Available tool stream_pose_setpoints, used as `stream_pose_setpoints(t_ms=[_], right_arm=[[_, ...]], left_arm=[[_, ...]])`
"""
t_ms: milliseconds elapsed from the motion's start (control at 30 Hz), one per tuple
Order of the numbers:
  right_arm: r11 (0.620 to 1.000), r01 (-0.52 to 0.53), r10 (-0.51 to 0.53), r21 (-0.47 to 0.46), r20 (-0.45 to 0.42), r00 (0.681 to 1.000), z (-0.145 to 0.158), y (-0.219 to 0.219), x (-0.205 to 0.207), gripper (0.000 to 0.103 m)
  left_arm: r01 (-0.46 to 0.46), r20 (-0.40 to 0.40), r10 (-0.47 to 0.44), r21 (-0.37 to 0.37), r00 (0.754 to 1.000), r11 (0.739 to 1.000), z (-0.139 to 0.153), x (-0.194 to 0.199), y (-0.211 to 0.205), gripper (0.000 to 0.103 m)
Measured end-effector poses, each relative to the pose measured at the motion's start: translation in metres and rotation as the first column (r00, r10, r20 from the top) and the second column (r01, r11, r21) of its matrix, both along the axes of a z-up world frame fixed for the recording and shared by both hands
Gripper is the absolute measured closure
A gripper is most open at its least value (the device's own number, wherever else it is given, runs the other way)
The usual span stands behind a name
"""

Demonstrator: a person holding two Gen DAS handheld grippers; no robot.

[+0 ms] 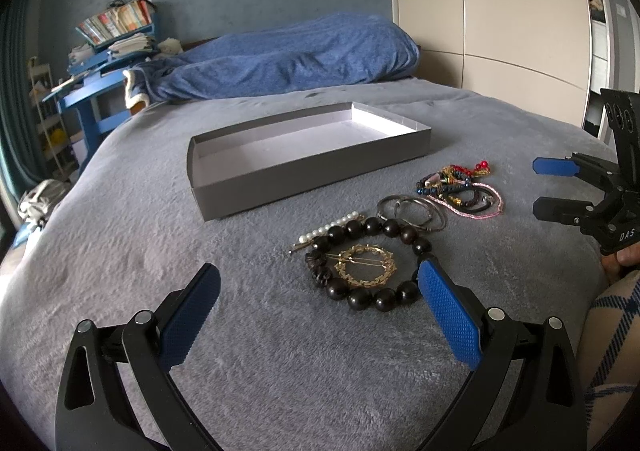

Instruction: Organize jewelry

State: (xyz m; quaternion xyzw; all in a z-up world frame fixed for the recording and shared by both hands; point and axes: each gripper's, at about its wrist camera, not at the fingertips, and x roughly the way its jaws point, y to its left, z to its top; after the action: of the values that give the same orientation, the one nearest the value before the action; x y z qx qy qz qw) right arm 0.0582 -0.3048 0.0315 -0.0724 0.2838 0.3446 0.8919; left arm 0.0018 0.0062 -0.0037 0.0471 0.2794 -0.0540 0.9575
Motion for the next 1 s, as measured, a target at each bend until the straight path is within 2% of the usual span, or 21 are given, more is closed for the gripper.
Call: stream_pose_setpoints(t_ms=[400,1000], right_arm=[[1.000,-0.002,0.002,0.004,-0.007,1.000,-0.0009,-0.0004,0.0007,0.005],[1.000,0.004,-0.004,0.006,-0.011,1.000,-0.0009,0.0002,0.0004,0.005]], left_arm=[[-0.003,-0.037,0.002,-0.013,0.999,1.000,-0.0009,0.0041,0.0032,0.005],[-0.008,-0.027,0.008,-0.001,1.000,1.000,-0.0006,0.0029,0.0009,0.005]])
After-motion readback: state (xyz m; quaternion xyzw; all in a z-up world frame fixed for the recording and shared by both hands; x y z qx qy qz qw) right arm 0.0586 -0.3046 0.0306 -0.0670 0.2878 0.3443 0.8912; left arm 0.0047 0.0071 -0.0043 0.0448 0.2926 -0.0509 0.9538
